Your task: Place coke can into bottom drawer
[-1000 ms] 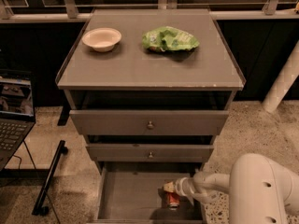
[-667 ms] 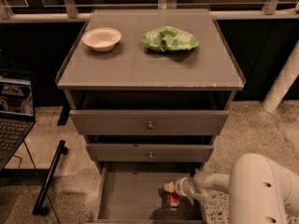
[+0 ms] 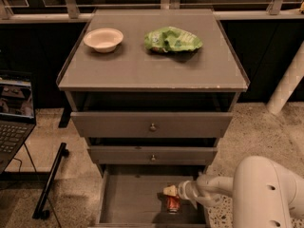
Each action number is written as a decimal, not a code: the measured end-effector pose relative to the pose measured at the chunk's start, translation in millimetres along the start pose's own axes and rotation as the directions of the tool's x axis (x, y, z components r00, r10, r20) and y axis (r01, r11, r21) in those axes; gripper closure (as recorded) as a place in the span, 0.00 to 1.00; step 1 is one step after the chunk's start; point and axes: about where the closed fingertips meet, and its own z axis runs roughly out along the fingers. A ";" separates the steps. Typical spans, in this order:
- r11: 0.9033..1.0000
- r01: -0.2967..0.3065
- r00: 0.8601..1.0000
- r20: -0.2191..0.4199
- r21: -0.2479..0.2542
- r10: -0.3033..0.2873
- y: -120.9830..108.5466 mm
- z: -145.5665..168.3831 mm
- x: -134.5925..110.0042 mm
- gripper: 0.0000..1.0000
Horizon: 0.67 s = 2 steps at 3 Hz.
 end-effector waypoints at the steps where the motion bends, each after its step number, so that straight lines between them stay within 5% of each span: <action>1: 1.000 0.000 1.000 0.000 0.000 0.000 0.0 0.0 0.0 0.00; 2: 1.000 0.000 1.000 0.000 0.000 0.000 0.0 0.0 0.0 0.00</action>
Offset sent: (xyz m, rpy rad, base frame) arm 0.0000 0.0000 0.0000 0.0000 0.0000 0.0000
